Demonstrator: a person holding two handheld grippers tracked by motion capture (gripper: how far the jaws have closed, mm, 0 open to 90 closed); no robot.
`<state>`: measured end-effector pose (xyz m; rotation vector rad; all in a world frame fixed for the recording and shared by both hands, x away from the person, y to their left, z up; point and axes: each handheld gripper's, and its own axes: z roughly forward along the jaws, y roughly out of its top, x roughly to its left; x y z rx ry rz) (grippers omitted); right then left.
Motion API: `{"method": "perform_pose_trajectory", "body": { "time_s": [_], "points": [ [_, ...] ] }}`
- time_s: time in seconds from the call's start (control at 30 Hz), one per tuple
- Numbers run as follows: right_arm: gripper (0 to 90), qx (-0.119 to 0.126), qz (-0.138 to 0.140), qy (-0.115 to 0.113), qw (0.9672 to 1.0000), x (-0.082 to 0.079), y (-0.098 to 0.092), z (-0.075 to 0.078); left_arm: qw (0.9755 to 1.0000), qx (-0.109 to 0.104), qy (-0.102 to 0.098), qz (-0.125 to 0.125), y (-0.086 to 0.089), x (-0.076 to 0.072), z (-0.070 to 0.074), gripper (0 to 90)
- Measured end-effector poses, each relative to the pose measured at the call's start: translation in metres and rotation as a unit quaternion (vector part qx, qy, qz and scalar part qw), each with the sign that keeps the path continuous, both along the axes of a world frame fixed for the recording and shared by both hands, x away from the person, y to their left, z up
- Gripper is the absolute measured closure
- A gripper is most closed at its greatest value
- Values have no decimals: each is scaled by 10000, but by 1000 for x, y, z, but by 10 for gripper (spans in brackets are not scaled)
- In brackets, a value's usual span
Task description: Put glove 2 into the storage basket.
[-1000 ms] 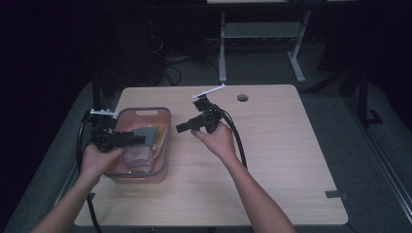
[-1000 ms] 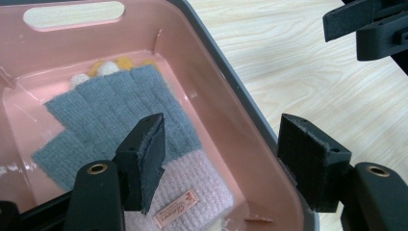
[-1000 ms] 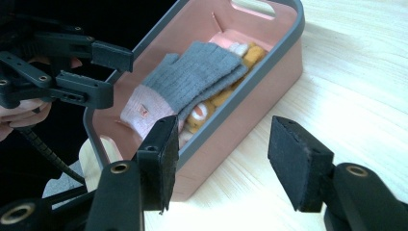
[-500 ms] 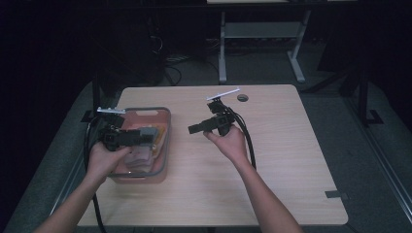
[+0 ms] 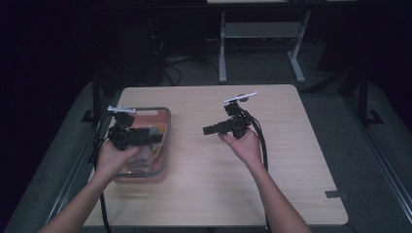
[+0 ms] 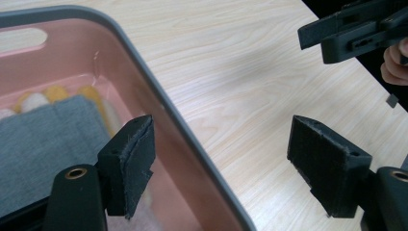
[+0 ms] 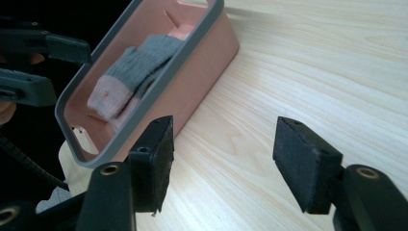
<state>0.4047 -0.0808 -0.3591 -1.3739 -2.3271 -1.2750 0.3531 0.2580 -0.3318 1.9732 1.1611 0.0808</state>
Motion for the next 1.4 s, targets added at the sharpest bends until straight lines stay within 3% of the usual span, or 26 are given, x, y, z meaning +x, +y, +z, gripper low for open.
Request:
{"method": "perform_pose_trajectory", "body": {
  "time_s": [0.5, 0.93, 1.4],
  "points": [
    [400, 19, -170, 129, 9998, 1, -23, -12, 9995, -93, 22, -315, -32, 3, -3, 250],
    [380, -11, -300, 230, 9993, -3, -42, -22, 9986, -84, 36, -514, -50, 2, -6, 250],
    [370, 56, -479, 311, 9984, -11, -66, -26, 9970, -235, 118, -727, -71, 1, -10, 252]
  ]
}}
